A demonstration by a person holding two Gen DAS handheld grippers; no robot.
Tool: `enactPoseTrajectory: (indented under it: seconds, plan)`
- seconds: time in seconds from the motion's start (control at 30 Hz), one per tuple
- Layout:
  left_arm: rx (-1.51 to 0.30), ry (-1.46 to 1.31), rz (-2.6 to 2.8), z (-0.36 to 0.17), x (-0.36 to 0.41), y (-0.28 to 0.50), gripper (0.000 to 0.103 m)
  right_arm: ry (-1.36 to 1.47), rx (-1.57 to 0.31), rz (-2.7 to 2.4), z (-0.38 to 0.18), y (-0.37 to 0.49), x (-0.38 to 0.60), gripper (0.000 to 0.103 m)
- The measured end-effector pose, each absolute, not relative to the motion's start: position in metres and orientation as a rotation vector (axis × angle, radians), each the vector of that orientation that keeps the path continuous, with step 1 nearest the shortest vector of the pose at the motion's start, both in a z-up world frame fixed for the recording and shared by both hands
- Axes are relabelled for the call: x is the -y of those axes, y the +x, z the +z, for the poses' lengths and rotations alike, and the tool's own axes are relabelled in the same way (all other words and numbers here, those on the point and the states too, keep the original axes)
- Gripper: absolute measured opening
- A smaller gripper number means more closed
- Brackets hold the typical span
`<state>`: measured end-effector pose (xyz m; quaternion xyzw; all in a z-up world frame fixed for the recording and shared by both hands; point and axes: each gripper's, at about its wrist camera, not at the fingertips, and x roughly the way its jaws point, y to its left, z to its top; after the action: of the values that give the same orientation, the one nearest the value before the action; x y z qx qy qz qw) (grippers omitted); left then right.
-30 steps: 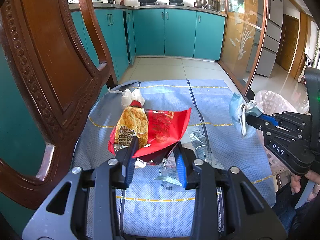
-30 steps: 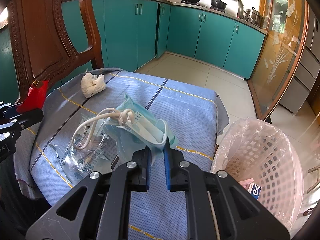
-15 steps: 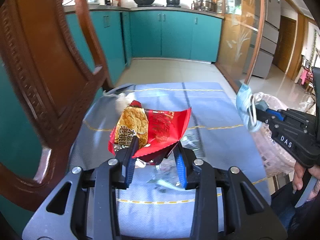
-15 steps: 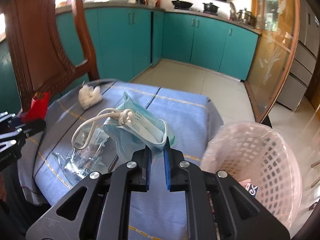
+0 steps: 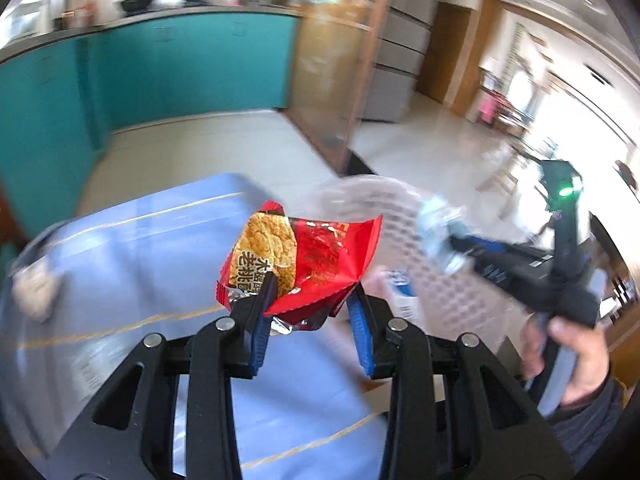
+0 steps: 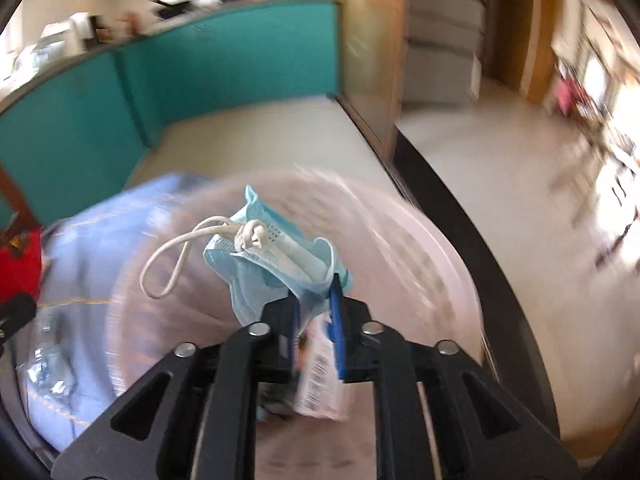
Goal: Collect trash
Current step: 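Carry wrapper and mask over the basket and open both tools, then grasp the white tissue with the left tool while the right tool grasps the clear bag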
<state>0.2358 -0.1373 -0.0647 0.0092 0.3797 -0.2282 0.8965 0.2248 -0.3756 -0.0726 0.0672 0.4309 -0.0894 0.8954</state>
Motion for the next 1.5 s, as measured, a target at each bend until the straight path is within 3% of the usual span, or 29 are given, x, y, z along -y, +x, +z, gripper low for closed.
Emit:
enactPoseTrajectory:
  seconds: [0.1, 0.2, 0.4, 0.67, 1.0, 1.27, 1.5]
  plan:
    - [-0.8, 0.056, -0.545, -0.073, 0.179, 0.25, 0.043, 0.182, -0.892, -0.193, -0.074, 0.222, 0.385, 0.033]
    - [-0.831, 0.069, -0.583, -0.083, 0.196, 0.256, 0.076, 0.193, -0.877, -0.196, -0.072, 0.219, 0.386, 0.05]
    - [-0.839, 0.065, -0.591, -0.085, 0.188, 0.249, 0.095, 0.227, -0.834, -0.238, -0.062, 0.221, 0.388, 0.054]
    - [-0.867, -0.016, -0.539, -0.079, 0.154, 0.236, 0.096, 0.246, -0.801, -0.239, -0.058, 0.226, 0.379, 0.06]
    - [-0.749, -0.008, -0.025, -0.055, 0.018, 0.21, 0.096, 0.054, -0.672, 0.094, -0.037, 0.226, 0.273, 0.06]
    - [-0.647, -0.037, 0.12, -0.016, -0.058, 0.185, 0.096, -0.127, -0.779, 0.458, -0.071, 0.232, 0.142, 0.061]
    - [-0.643, -0.035, 0.158, -0.025, -0.074, 0.199, 0.094, -0.289, -0.849, 0.606, -0.111, 0.227, 0.056, 0.066]
